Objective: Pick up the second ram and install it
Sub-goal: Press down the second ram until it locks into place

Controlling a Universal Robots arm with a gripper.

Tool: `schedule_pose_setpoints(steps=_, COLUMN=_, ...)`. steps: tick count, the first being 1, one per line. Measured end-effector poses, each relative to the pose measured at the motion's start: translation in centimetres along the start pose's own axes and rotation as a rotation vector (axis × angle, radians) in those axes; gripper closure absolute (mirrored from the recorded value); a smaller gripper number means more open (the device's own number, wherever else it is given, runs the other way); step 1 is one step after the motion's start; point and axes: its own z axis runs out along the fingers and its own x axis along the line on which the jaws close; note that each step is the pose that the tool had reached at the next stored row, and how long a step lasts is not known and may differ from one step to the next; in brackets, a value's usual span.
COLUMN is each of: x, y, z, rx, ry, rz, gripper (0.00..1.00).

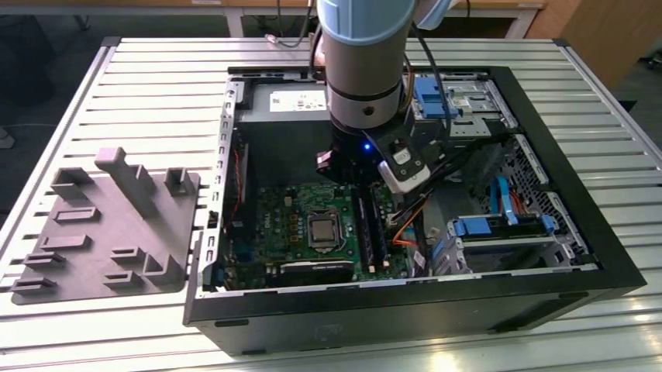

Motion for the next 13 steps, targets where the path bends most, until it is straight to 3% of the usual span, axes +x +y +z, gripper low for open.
schedule_pose_setpoints(steps=10, x=0.02, y=-0.01, z=0.15, rx=-0.0001, ry=-0.0001, rz=0.000, gripper=0.89)
schedule_pose_setpoints(steps=13, x=-0.06, y=0.05, z=-0.40, rx=-0.0025, ry=-0.0008, rz=0.000, gripper=0.89)
